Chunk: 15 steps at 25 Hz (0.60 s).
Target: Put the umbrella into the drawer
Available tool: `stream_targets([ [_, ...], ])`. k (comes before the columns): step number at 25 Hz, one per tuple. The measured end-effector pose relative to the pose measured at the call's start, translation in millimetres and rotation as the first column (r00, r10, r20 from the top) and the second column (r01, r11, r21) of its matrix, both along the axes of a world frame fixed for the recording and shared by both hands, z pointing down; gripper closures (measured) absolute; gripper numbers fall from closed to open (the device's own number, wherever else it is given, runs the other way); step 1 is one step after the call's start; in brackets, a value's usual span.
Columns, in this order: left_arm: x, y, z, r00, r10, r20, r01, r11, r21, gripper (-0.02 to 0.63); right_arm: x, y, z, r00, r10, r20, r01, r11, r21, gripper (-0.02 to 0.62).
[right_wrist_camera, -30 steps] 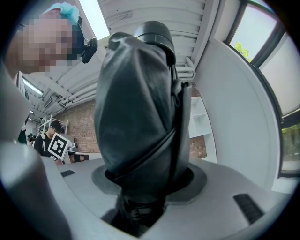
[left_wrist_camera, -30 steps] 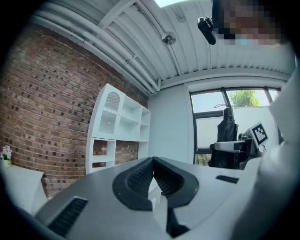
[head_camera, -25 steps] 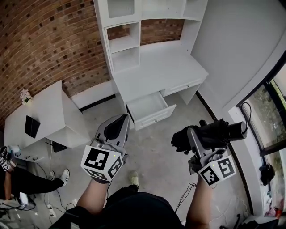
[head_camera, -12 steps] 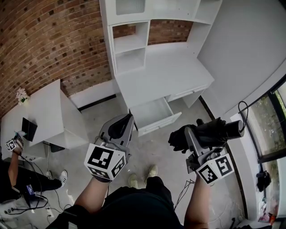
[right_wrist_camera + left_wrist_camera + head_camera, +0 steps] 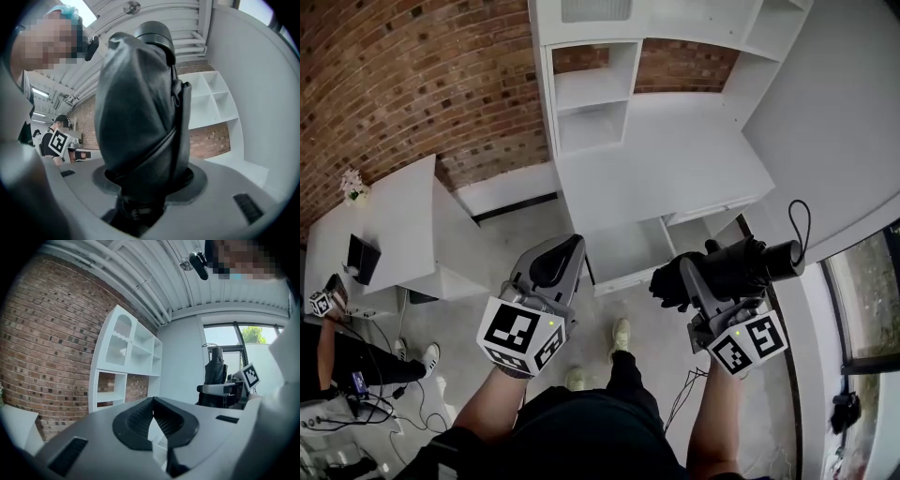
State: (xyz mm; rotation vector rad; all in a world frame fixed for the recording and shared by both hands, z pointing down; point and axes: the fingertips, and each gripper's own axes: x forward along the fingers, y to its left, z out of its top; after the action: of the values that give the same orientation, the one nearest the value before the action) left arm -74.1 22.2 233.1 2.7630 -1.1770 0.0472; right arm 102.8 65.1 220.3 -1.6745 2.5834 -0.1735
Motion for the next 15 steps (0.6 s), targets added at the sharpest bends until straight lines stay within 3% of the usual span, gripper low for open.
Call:
stream_targets([
  [8,32.2,-67.7,25.0,0.995,-0.094,0.02,0.095,0.995,-0.031,0.6,17.8,-87.8,33.0,0.977,-0.206,-0.064,0.204,0.978,-0.039,0.388],
  [15,58.4,-117.1,57.6,0.983,-0.174,0.056,0.177,0.983,-0.057,0.6,17.2,-141.2,96.2,0.881,-0.434,-0.189,0.414,0.9,-0.136,0.388],
])
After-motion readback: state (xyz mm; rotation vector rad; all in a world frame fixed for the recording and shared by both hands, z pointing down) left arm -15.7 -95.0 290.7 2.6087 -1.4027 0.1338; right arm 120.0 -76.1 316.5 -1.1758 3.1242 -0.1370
